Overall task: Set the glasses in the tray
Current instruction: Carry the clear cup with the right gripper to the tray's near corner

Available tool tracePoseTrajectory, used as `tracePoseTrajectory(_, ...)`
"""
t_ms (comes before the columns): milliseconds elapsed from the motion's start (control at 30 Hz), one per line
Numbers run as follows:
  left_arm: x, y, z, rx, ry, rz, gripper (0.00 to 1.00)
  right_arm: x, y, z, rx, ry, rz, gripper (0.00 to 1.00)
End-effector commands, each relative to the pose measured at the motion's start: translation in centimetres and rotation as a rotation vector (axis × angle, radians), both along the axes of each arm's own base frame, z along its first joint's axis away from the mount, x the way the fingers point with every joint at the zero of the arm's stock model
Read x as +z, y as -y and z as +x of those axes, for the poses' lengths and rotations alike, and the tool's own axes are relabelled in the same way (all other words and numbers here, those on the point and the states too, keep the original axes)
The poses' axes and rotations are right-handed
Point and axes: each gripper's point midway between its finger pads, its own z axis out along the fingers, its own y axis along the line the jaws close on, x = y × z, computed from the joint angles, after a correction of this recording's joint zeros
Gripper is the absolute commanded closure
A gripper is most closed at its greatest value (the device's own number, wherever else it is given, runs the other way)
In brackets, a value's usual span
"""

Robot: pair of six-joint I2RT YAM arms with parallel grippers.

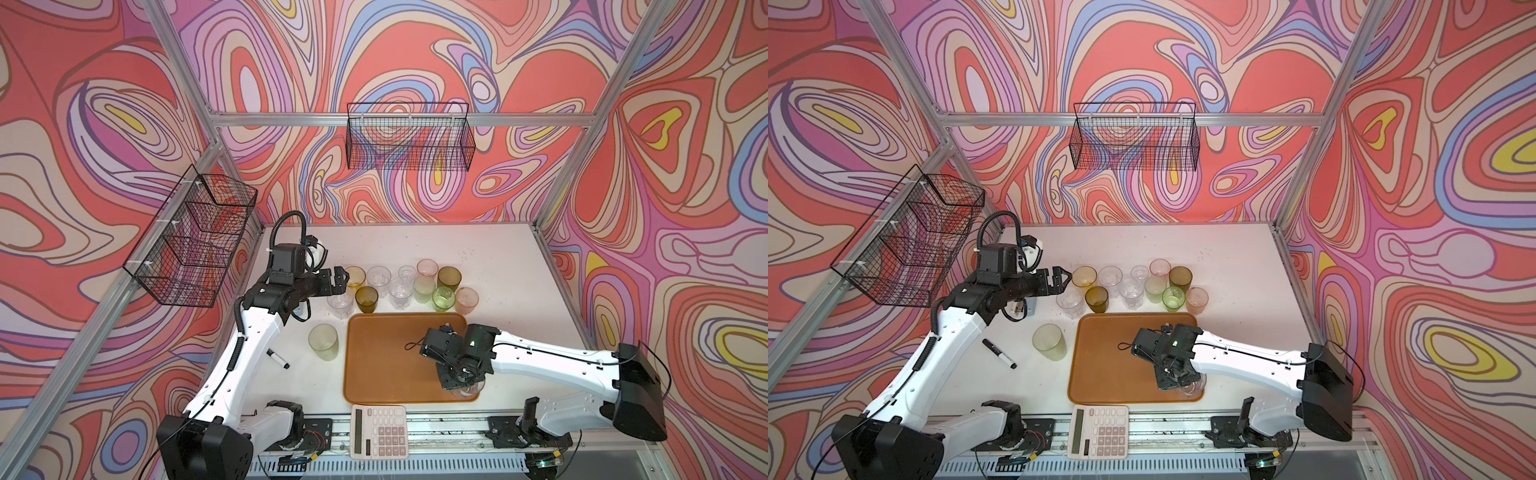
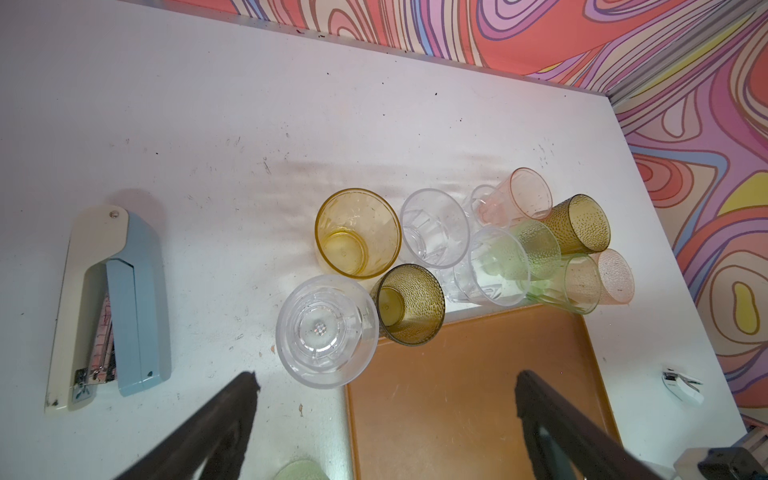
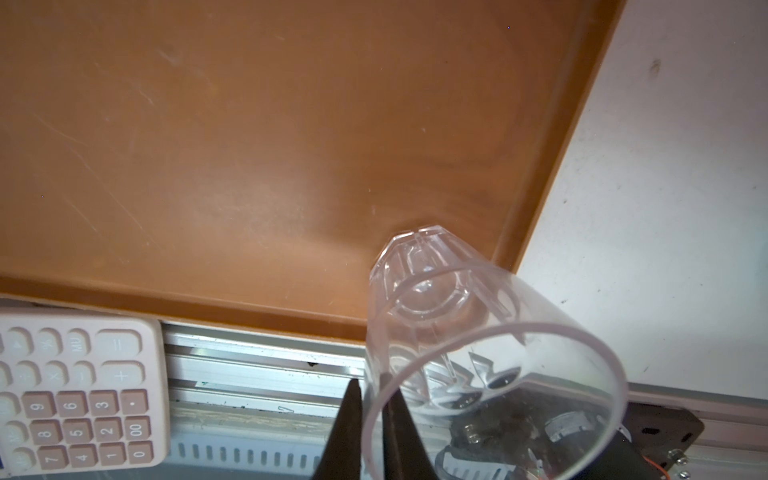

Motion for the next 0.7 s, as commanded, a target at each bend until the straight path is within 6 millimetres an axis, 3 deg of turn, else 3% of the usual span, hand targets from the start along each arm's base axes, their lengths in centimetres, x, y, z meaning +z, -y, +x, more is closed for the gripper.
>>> tracePoseTrajectory(0,-0.2,0.1,-0.2,0.0,-0.019,-0.008,0.01,0.1,0.5,-0.1,-0.004,0.016,-0.013,0.84)
tracePoseTrajectory(267,-0.2,0.1,-0.2,-0.001,-0.019,-0.008,0.01,1.2,0.4,0.5,0.001,0.046,-0.018,0.76)
tracePoseTrajectory(667,-0.3,0.0,-0.1,0.0,-0.022,-0.003,0.0,4.2,-0.3,2.3,0.023,0.132,-0.01,0.73)
